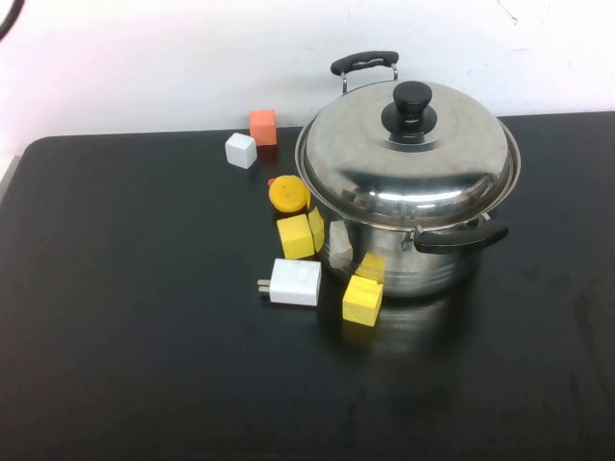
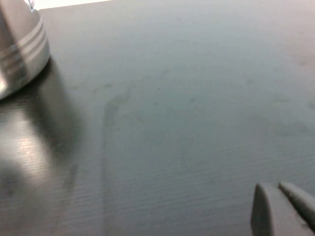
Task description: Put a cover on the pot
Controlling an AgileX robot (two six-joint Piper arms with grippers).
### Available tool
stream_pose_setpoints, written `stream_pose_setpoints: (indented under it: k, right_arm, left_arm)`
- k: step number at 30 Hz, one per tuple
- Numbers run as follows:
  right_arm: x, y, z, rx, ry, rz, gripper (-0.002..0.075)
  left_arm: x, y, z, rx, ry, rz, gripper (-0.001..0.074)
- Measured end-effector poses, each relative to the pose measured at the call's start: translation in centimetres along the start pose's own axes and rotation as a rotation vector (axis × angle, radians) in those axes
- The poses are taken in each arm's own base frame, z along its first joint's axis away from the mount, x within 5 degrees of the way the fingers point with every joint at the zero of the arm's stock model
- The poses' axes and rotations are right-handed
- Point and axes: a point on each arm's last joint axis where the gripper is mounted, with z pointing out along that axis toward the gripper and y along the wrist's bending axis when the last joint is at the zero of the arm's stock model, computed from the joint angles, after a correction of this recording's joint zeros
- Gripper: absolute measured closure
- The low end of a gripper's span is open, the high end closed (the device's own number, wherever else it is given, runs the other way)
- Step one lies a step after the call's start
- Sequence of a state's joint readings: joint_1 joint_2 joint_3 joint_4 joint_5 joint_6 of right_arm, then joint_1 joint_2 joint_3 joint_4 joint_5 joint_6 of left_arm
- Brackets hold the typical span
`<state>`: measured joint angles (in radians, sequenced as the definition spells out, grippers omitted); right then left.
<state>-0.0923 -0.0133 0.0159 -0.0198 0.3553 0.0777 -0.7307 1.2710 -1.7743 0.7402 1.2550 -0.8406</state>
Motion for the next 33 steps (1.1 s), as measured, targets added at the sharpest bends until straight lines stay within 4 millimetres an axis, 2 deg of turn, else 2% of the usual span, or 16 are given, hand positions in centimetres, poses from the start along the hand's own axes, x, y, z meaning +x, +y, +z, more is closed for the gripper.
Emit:
stream_pose_setpoints:
  k: [9,12,15,18,20,22,25,33]
  right_arm:
    - [0.0,0.0,0.0,0.0,0.0,0.0,0.0728]
    - [0.0,0.0,0.0,0.0,0.0,0.0,0.0728]
    - [0.0,0.0,0.0,0.0,0.0,0.0,0.0728]
    - [0.0,0.0,0.0,0.0,0.0,0.0,0.0728]
    - [0.0,0.0,0.0,0.0,0.0,0.0,0.0728]
    - [0.0,0.0,0.0,0.0,0.0,0.0,0.0728]
    - [0.0,0.0,0.0,0.0,0.0,0.0,0.0728]
    - [0.0,0.0,0.0,0.0,0.0,0.0,0.0728]
  left_arm:
    - [0.0,0.2,-0.5,0.029,0.012,0.036,0.0736]
    - [-0.5,0.2,-2.3,0.2,-0.037,0.058,0.0736]
    - [-0.9,0.3,-4.6,0.426,-0.17,0.11,0.0736]
    - [-0.1,0.6,-6.2,0.605,-0.343,0.177,0.0736]
    - [1.2,1.1,-7.1,0.701,-0.46,0.204,0.0736]
    - [3.3,1.5,-7.1,0.772,-0.55,0.231,0.0736]
    - [7.8,2.3,-5.8,0.82,-0.576,0.274,0.0736]
    - [21.6,7.3,-2.4,0.829,-0.372,0.347,0.0736]
